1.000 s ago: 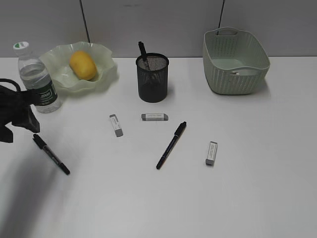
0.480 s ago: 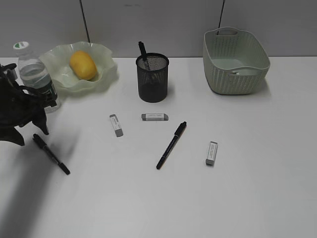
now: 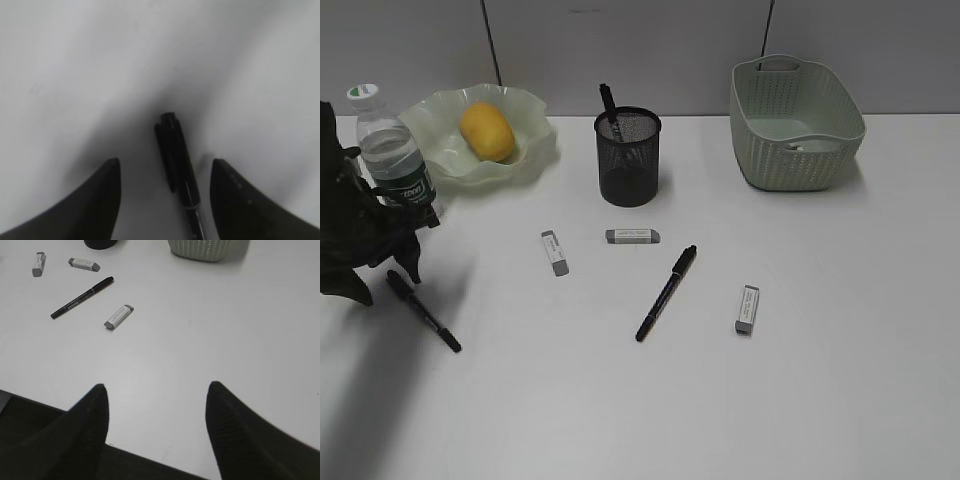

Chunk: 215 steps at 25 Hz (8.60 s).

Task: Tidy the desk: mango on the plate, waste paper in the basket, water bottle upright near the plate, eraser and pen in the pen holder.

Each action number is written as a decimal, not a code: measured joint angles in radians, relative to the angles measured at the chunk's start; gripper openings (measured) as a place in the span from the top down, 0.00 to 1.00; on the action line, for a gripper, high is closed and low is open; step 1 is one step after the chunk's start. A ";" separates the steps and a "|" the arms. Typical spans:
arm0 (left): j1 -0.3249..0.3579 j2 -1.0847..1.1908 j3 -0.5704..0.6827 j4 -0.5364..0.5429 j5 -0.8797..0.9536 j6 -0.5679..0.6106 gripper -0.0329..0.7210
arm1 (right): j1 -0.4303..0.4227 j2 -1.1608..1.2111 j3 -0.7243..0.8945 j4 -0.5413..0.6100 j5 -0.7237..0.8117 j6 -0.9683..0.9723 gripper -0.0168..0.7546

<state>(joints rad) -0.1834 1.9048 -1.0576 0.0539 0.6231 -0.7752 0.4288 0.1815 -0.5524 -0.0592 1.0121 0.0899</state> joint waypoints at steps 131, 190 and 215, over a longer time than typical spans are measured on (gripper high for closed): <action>0.145 -0.954 0.260 -0.113 0.096 0.694 0.44 | 0.000 0.000 0.005 0.000 -0.025 0.005 0.35; 0.146 -1.864 0.531 -0.067 0.445 0.718 0.41 | 0.065 1.748 -0.950 0.201 -0.041 0.335 0.35; 0.146 -1.913 0.533 -0.067 0.445 0.720 0.41 | 0.116 2.136 -1.140 0.070 -0.098 0.736 0.40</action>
<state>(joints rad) -0.0371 -0.0077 -0.5244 -0.0133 1.0680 -0.0548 0.5446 2.3171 -1.6921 0.0113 0.9140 0.8264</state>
